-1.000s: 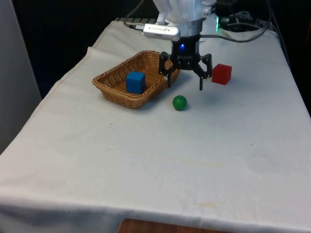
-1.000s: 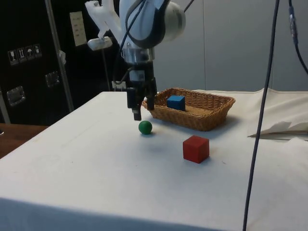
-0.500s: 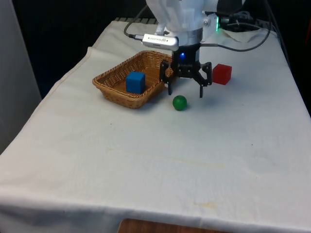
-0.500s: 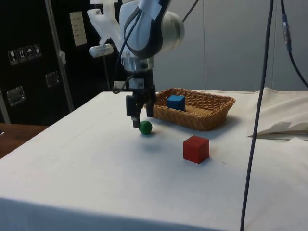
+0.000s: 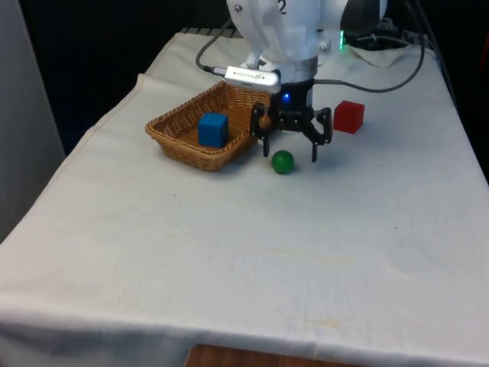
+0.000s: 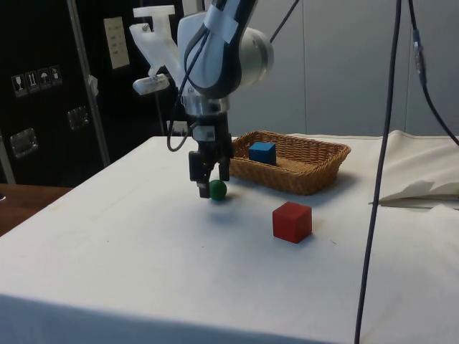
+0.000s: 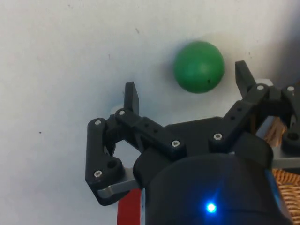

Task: Place all non-red objects into the basket.

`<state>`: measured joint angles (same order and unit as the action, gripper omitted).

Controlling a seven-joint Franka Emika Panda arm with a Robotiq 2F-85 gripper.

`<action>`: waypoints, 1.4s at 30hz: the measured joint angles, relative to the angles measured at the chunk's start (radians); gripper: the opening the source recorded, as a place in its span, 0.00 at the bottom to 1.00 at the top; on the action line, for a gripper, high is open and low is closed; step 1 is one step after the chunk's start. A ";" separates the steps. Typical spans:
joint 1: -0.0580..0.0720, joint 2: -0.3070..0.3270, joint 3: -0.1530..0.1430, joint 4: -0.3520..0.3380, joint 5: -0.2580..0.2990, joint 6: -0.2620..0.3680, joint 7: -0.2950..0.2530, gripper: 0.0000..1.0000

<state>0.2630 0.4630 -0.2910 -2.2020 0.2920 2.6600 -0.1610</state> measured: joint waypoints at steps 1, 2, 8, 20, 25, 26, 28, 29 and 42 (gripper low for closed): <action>0.000 0.002 0.000 0.001 0.000 0.000 0.000 1.00; 0.000 0.002 0.000 0.001 0.000 0.000 0.000 1.00; 0.000 0.010 0.000 0.007 0.000 0.000 0.000 0.96; 0.000 0.013 0.000 0.009 0.000 0.000 0.000 0.00; 0.000 0.013 0.000 0.009 0.000 0.000 0.000 0.00; 0.000 0.014 0.000 0.010 0.000 0.000 0.000 0.00; 0.001 0.013 0.000 0.011 0.000 0.000 0.000 0.00; 0.001 0.006 -0.003 0.013 -0.001 -0.004 0.000 0.00; 0.000 -0.121 -0.026 -0.027 -0.033 -0.076 -0.001 0.00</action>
<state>0.2630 0.3420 -0.3170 -2.2290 0.2590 2.5840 -0.1620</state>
